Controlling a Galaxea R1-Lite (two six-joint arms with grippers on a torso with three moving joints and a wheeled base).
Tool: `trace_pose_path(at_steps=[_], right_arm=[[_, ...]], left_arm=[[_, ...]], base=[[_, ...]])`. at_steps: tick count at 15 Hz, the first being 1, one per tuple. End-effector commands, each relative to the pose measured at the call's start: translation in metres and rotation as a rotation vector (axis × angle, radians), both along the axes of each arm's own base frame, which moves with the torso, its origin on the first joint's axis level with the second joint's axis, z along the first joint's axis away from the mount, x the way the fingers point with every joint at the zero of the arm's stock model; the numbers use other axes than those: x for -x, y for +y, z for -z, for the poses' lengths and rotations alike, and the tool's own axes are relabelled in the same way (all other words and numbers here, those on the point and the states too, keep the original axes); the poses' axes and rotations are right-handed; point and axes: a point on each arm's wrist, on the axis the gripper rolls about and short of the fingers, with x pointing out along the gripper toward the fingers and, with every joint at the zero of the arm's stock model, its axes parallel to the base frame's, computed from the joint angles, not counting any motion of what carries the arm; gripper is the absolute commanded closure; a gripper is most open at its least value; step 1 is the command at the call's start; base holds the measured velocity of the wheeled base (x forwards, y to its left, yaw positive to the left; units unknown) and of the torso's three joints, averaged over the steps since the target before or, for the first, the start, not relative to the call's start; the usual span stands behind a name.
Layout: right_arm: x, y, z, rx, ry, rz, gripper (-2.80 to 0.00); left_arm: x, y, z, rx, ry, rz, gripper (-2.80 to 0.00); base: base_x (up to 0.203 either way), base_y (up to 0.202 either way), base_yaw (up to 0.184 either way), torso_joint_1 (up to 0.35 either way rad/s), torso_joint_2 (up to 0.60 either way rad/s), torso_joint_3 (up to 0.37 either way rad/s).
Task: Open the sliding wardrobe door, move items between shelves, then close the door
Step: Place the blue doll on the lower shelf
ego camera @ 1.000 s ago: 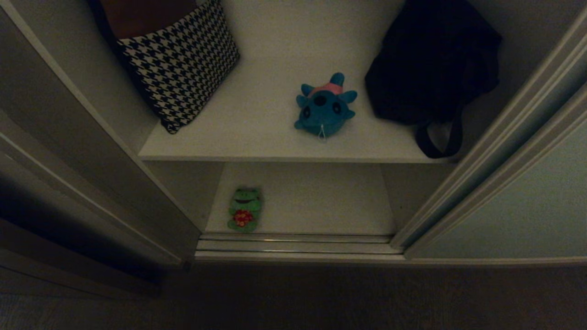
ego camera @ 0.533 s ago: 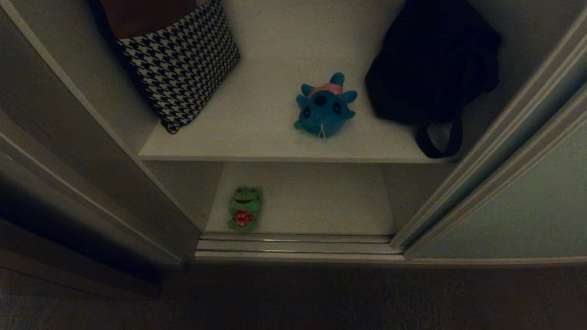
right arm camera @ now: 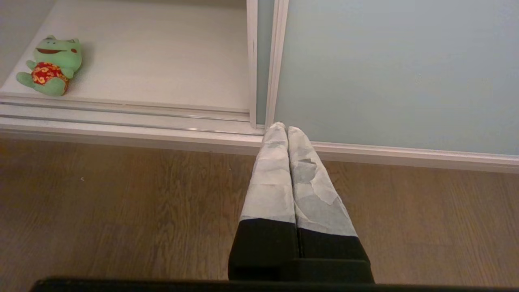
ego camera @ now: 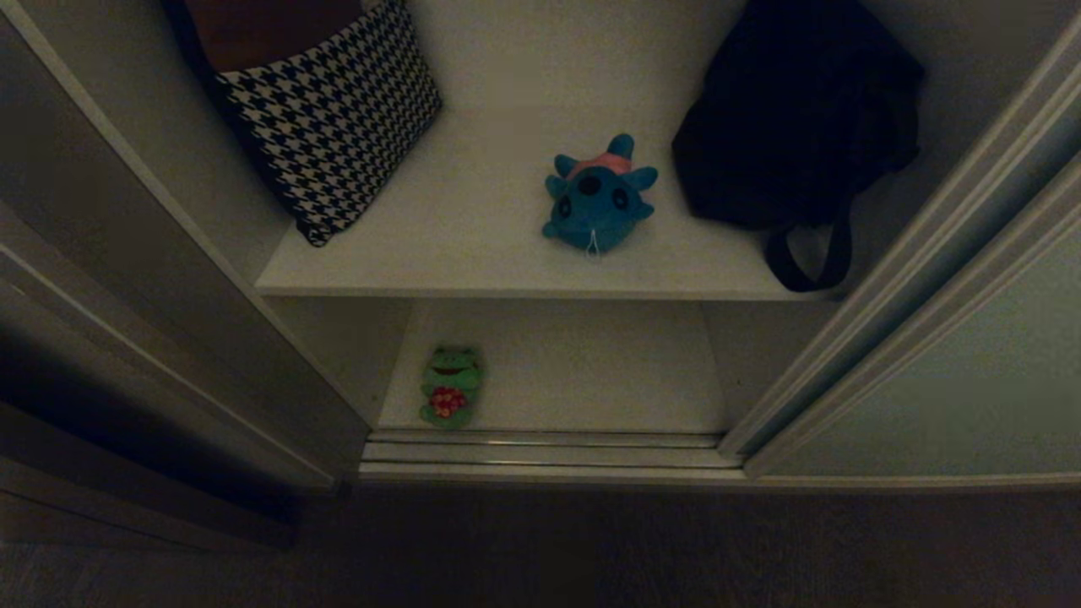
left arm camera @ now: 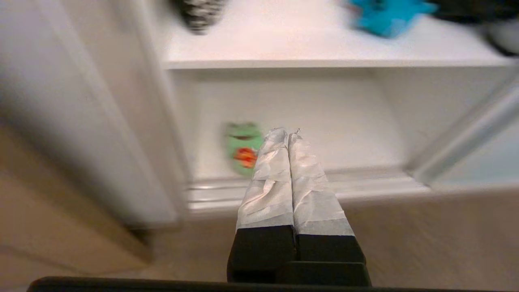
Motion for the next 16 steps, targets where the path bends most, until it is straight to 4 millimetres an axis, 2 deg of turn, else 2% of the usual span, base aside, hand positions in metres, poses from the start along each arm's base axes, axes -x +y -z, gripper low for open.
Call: trace_pose_path(at_steps=[1, 3, 5, 7, 9, 11, 13, 16], right_arm=[[0.0, 0.0, 0.0, 0.0, 0.0, -0.001, 0.0], [0.0, 0.0, 0.0, 0.0, -0.001, 0.0, 0.0], [0.0, 0.0, 0.0, 0.0, 0.0, -0.001, 0.0], [0.0, 0.0, 0.0, 0.0, 0.0, -0.001, 0.0], [0.0, 0.0, 0.0, 0.0, -0.001, 0.0, 0.0], [0.0, 0.0, 0.0, 0.0, -0.001, 0.001, 0.0], [0.0, 0.0, 0.0, 0.0, 0.0, -0.001, 0.0], [0.0, 0.0, 0.0, 0.0, 0.0, 0.0, 0.0]], left_arm=[[-0.022, -0.004, -0.03, -0.013, 0.073, 0.05, 0.0], [-0.06, -0.011, -0.061, -0.028, 0.155, 0.133, 0.0], [-0.11, -0.021, -0.088, -0.037, 0.225, 0.231, 0.0], [-0.162, -0.036, -0.101, -0.046, 0.289, 0.32, 0.0], [-0.212, -0.059, -0.107, -0.058, 0.338, 0.391, 0.0], [-0.253, -0.089, -0.106, -0.07, 0.37, 0.452, 0.0], [-0.288, -0.12, -0.099, -0.048, 0.392, 0.489, 0.0], [-0.333, -0.172, -0.085, 0.023, 0.401, 0.446, 0.0]], base=[[0.0, 0.0, 0.0, 0.0, 0.0, 0.0], [0.0, 0.0, 0.0, 0.0, 0.0, 0.0], [0.0, 0.0, 0.0, 0.0, 0.0, 0.0], [0.0, 0.0, 0.0, 0.0, 0.0, 0.0], [0.0, 0.0, 0.0, 0.0, 0.0, 0.0], [0.0, 0.0, 0.0, 0.0, 0.0, 0.0], [0.0, 0.0, 0.0, 0.0, 0.0, 0.0], [0.0, 0.0, 0.0, 0.0, 0.0, 0.0]])
